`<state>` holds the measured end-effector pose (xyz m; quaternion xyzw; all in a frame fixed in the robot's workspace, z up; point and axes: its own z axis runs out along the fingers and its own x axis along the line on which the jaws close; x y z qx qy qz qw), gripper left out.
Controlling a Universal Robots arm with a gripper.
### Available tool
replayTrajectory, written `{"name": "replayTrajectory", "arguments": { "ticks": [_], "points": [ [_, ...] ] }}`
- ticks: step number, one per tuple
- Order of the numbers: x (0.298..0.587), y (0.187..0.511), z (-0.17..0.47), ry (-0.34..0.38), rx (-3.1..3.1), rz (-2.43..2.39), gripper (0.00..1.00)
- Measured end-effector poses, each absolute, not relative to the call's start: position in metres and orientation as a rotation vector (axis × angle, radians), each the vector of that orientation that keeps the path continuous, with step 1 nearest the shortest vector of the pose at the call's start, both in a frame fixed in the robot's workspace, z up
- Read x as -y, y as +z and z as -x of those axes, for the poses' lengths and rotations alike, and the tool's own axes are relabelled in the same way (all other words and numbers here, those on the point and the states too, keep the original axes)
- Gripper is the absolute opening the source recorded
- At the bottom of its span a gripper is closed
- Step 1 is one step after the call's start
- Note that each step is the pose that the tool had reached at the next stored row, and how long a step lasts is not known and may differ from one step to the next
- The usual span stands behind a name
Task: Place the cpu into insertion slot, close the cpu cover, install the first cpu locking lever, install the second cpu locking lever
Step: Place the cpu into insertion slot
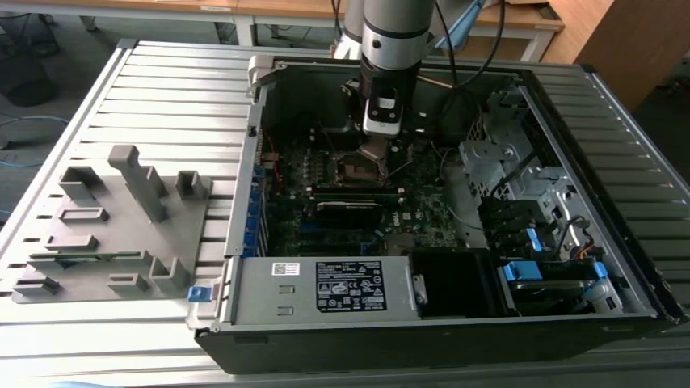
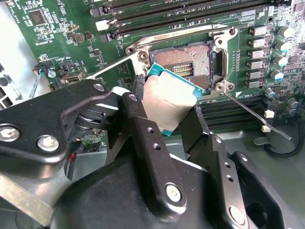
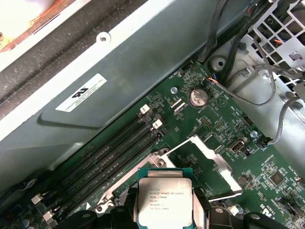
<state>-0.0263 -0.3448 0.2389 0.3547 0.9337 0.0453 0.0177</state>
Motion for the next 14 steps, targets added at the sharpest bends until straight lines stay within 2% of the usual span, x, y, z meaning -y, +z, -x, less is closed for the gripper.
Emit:
{"name": "replayTrajectory", "arguments": {
  "ticks": [14],
  "points": [
    [0.3448,0.2373,0.0263,0.133,-2.752,-1.412,0.54]
  ]
}}
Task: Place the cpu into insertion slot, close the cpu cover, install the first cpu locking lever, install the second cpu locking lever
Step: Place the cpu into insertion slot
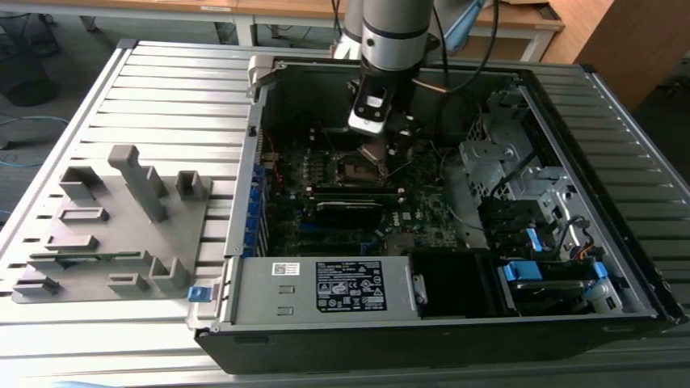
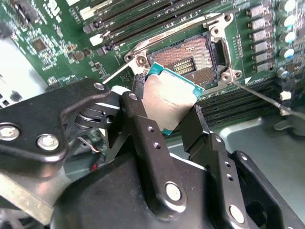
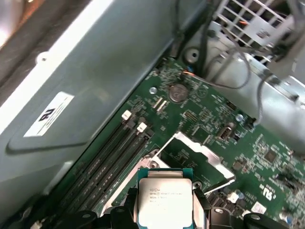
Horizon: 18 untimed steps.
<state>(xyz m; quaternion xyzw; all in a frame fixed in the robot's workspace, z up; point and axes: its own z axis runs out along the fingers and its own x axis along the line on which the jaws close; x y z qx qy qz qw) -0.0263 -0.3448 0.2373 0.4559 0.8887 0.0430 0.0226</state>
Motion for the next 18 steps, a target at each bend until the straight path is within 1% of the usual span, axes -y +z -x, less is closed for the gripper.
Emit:
{"name": "replayTrajectory", "arguments": {
  "ticks": [18],
  "points": [
    [0.3448,0.2348,0.0263,0.120,-2.475,-1.834,0.54]
  ]
}}
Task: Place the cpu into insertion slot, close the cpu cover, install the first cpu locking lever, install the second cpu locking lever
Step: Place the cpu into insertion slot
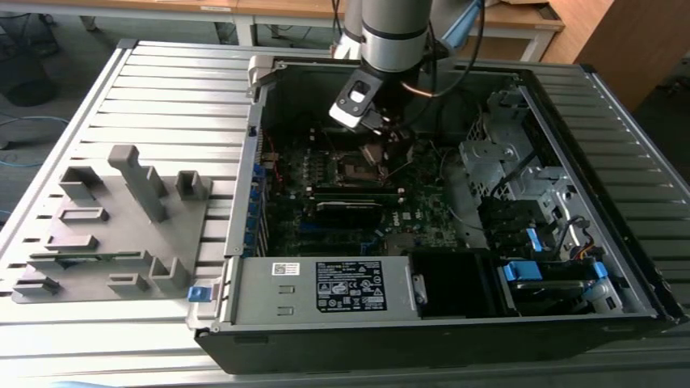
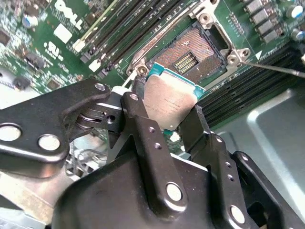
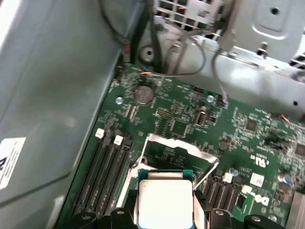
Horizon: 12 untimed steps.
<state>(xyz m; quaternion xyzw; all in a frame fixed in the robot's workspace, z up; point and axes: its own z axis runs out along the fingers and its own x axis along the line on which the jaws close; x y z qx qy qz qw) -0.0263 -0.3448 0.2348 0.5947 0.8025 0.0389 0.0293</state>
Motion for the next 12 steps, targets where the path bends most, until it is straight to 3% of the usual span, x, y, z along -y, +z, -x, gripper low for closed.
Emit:
{"name": "replayTrajectory", "arguments": {
  "ticks": [12],
  "points": [
    [0.3448,0.2342,0.0263,0.093,-2.431,-1.922,0.54]
  ]
}}
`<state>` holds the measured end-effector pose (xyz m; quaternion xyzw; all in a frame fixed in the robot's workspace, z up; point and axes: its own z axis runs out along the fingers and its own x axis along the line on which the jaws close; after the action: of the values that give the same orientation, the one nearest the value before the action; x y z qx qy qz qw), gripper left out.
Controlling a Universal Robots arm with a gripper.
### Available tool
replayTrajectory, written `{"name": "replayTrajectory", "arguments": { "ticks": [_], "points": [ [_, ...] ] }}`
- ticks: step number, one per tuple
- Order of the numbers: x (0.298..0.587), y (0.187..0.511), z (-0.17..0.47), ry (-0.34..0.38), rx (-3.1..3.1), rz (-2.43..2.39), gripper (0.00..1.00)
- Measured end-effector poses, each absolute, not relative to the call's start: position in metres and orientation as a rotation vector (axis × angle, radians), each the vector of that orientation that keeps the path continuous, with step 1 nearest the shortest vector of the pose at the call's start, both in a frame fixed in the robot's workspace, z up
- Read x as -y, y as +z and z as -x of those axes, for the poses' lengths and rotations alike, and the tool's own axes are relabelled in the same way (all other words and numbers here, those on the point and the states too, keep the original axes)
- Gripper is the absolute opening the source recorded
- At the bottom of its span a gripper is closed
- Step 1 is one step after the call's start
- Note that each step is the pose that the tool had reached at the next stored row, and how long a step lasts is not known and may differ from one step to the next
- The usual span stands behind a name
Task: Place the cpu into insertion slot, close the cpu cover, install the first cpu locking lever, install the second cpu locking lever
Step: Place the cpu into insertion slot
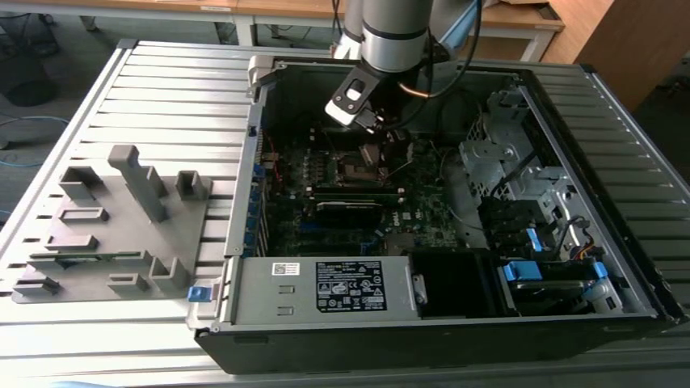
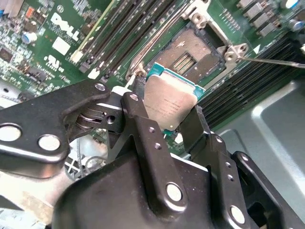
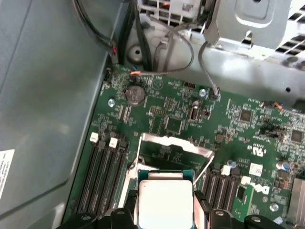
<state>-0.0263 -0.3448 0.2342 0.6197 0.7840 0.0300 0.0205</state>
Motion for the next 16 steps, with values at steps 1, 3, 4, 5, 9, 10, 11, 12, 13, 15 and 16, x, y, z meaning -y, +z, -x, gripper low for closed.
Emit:
{"name": "replayTrajectory", "arguments": {
  "ticks": [1,3,4,5,9,10,11,12,13,15,16],
  "points": [
    [0.3448,0.2342,0.0263,0.085,-2.437,-1.926,0.54],
    [0.3449,0.2343,0.0264,0.083,-2.438,-1.927,0.54],
    [0.3449,0.2343,0.0263,0.082,-2.438,-1.927,0.54],
    [0.3448,0.2342,0.0263,0.082,-2.439,-1.928,0.54],
    [0.3448,0.2338,0.0262,0.081,-2.397,-1.978,0.54],
    [0.3448,0.2337,0.0262,0.080,-2.379,-1.999,0.54],
    [0.3448,0.2335,0.0263,0.080,-2.361,-2.020,0.54],
    [0.3448,0.2333,0.0262,0.080,-2.342,-2.041,0.54],
    [0.3448,0.2332,0.0262,0.079,-2.323,-2.061,0.54],
    [0.3448,0.2328,0.0263,0.078,-2.284,-2.103,0.54],
    [0.3448,0.2326,0.0263,0.077,-2.265,-2.124,0.54]
  ]
}}
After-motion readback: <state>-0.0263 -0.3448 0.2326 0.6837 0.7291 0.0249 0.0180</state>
